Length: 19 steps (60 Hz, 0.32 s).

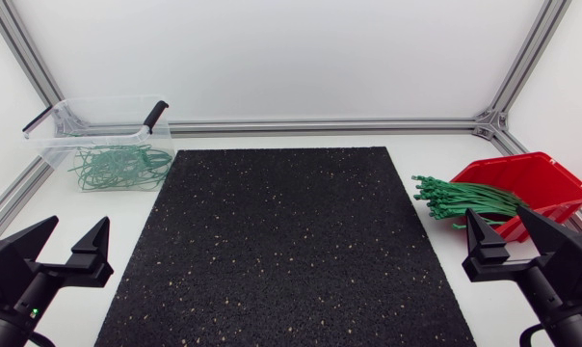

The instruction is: Take a green cable tie from the red box, thread the tail through the head to close it, then place it in the transparent bin on the left.

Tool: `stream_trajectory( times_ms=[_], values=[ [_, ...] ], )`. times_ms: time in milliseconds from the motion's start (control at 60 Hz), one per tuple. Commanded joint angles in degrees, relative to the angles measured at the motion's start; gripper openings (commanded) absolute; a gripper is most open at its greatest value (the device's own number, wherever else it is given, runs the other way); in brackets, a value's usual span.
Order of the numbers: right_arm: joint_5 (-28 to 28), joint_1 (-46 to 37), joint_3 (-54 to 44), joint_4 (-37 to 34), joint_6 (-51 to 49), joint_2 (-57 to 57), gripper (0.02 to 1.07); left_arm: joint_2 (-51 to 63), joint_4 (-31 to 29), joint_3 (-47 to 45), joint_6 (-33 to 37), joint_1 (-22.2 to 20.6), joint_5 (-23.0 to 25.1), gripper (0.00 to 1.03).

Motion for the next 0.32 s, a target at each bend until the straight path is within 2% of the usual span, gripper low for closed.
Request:
stream_trajectory(
  times_ms=[0, 300],
  values=[
    [0.14, -0.25, -1.37, 0.97, 1.26, -0.32, 1.03, -2.58, -0.18, -2.31, -1.03, 0.61, 0.84, 1.00],
    [0.14, -0.25, -1.37, 0.97, 1.26, -0.32, 1.03, -5.74, -0.47, -3.92, -1.06, 1.02, 1.52, 1.00]
  ],
)
